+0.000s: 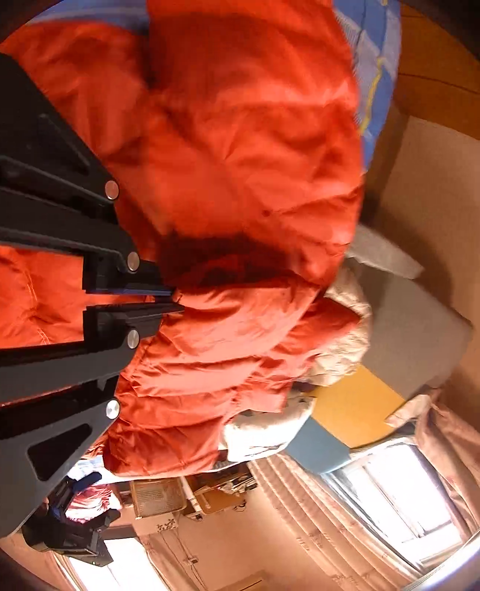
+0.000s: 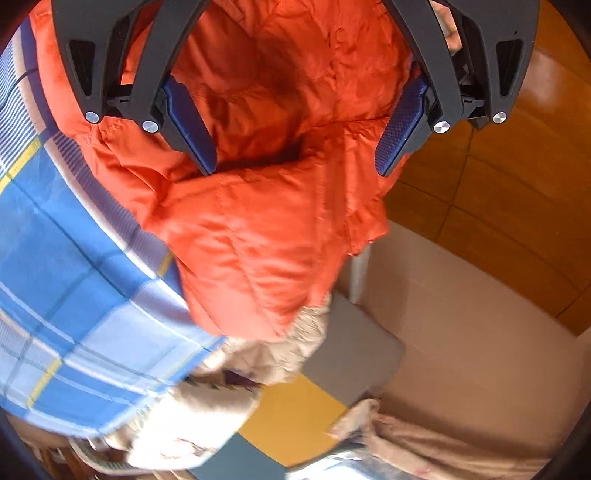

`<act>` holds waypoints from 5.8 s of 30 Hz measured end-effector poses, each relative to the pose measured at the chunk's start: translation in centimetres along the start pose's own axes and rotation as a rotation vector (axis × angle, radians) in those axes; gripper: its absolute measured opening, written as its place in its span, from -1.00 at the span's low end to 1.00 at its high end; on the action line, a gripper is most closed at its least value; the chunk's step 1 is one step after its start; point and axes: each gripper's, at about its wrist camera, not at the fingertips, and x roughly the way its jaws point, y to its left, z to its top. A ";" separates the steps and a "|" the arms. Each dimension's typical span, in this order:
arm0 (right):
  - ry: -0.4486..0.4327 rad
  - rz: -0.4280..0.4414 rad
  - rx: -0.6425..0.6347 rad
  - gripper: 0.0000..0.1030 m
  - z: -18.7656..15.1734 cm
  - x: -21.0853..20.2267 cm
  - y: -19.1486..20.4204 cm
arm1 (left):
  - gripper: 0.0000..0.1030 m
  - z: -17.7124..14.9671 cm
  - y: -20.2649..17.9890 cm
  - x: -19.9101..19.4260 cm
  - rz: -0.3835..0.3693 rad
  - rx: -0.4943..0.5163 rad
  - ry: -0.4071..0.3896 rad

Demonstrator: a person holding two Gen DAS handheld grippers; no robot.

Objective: Fold large clothes

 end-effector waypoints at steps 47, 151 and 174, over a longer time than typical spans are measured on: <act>0.184 -0.424 -0.579 0.67 -15.0 3.7 6.4 | 0.38 -7.1 24.8 -22.9 0.384 -0.378 -0.318; -0.064 -0.364 -0.448 -0.85 -2.2 6.8 9.2 | 0.07 -6.1 3.9 -8.2 0.201 0.268 -0.129; -0.063 -0.459 -0.622 0.37 -1.5 10.6 10.2 | 0.09 1.4 0.2 -2.8 0.237 0.326 -0.156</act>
